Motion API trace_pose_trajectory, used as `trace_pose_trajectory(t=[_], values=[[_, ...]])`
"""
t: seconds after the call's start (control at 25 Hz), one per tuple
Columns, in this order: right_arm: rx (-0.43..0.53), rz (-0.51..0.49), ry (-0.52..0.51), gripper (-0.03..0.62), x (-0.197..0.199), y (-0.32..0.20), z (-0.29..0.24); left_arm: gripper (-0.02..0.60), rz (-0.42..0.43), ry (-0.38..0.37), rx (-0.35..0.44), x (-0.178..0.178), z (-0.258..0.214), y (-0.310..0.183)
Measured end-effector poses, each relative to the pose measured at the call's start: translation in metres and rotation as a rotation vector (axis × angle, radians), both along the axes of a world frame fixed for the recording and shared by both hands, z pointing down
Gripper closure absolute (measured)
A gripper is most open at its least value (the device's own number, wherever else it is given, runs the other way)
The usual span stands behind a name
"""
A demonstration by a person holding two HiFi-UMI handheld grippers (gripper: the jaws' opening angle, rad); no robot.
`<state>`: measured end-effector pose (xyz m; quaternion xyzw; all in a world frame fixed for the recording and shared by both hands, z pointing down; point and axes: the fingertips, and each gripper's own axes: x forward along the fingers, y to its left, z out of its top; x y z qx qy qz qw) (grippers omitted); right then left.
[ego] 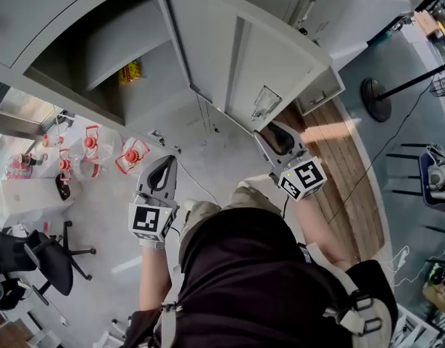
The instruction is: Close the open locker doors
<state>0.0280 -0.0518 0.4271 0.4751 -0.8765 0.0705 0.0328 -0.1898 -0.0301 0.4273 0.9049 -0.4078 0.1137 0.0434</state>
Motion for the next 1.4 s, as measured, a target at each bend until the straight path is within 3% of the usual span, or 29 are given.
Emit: trace_pose_trajectory(t=[0.52, 1.08, 1.4], values=[[-0.021, -0.004, 0.013, 0.464, -0.053, 0.012, 0.004, 0.572, 0.011, 0.021, 0.003, -0.045, 0.007, 0.002], [-0.006, 0.008, 0.036, 0.451, -0.141, 0.032, 0.005, 0.572, 0.015, 0.039, -0.009, -0.131, 0.019, 0.013], [-0.002, -0.035, 0.037, 0.436, -0.196, 0.031, 0.002, 0.572, -0.001, 0.045, -0.011, -0.175, 0.022, 0.021]])
